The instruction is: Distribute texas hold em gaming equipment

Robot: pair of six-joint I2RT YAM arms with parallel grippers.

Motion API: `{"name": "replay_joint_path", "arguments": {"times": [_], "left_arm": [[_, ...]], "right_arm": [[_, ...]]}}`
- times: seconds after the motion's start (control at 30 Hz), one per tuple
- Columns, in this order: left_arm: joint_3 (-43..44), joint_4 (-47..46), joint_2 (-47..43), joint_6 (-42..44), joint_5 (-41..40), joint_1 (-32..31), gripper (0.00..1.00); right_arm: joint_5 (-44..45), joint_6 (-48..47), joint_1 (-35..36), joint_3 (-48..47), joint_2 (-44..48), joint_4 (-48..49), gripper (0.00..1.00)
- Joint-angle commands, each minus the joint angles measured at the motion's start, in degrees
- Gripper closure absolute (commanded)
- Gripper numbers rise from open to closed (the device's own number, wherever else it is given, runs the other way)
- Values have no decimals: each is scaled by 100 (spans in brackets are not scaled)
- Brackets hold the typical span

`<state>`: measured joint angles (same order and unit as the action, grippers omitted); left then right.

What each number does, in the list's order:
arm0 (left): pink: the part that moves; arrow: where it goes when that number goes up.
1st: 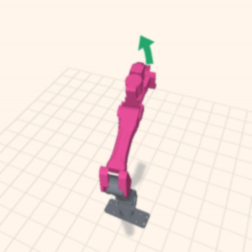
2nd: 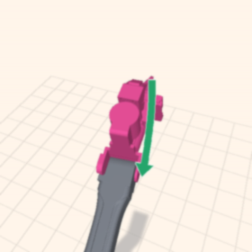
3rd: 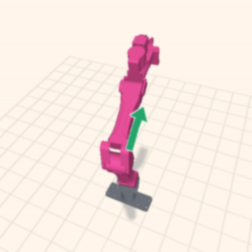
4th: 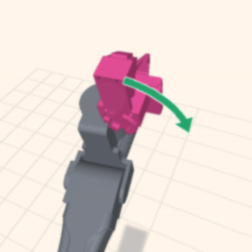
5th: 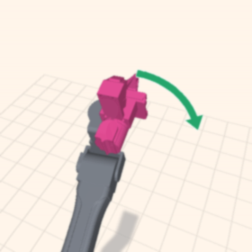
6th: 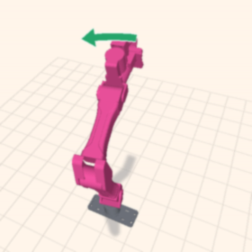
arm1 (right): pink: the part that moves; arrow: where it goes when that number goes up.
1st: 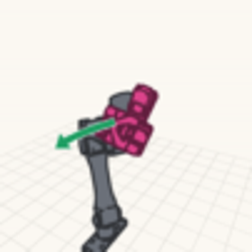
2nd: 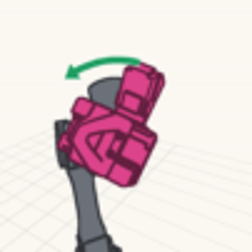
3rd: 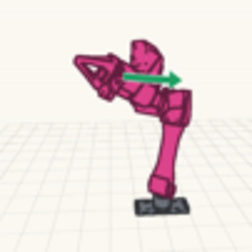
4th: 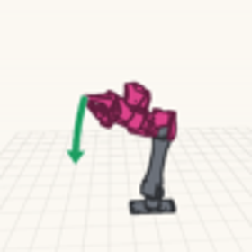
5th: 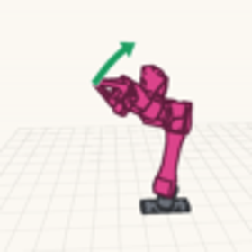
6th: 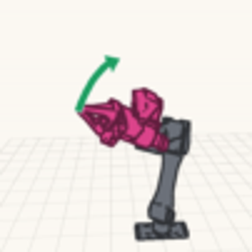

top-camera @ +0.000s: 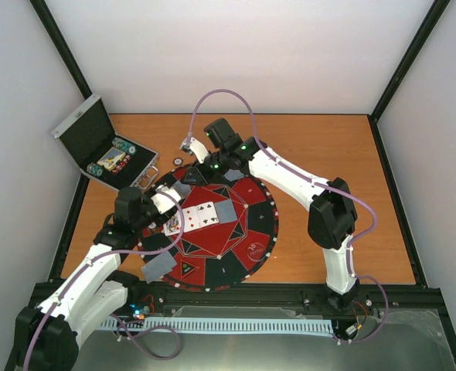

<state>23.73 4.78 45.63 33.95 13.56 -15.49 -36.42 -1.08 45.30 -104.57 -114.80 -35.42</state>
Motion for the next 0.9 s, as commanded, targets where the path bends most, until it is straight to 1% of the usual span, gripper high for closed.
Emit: {"name": "replay_joint_path", "arguments": {"times": [0.0, 0.07, 0.27, 0.47, 0.87], "left_arm": [[167, -78, 14, -48, 100, 28, 47], [160, -85, 10, -39, 94, 28, 47], [142, -91, 17, -30, 93, 28, 47], [106, -67, -5, -25, 98, 26, 47], [106, -32, -16, -25, 129, 28, 47]], "right_arm": [[79, -50, -12, -20, -137, -137, 74], [16, -70, -12, -49, -139, -155, 82], [109, -179, -28, -203, -92, -348, 96], [103, -119, -135, -214, 106, -324, 97], [-232, -10, -144, -116, 250, -90, 97]]}}
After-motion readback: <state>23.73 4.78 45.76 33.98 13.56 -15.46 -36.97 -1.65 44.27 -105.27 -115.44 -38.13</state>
